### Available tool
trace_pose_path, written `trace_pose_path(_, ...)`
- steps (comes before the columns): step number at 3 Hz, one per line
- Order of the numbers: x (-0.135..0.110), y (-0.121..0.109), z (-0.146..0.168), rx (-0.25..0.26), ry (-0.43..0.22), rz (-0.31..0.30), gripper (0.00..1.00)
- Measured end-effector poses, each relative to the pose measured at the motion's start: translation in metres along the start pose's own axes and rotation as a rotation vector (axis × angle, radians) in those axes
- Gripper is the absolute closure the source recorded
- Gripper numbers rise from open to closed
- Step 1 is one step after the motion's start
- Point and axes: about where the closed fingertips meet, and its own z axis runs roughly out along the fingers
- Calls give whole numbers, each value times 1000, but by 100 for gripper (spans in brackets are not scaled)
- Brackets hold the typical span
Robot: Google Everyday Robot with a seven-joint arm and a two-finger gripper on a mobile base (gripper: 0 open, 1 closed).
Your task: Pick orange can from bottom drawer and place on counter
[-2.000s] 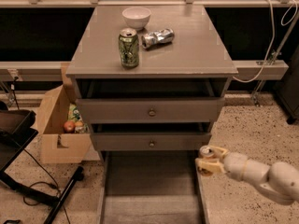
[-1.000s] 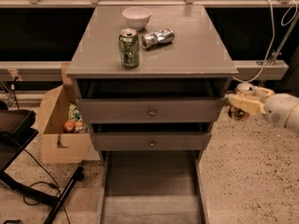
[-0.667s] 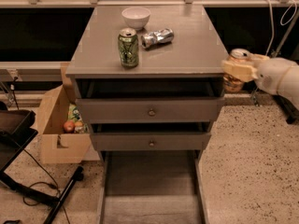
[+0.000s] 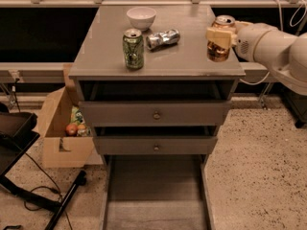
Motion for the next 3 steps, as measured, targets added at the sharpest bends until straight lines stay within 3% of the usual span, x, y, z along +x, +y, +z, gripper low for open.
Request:
trace_pose_path(1,4,16,62,39,-9,5,100)
trace_pose_path(2,29,19,98,57,5,32,100)
trace_pose_path(3,77,18,123,65,51,74,82)
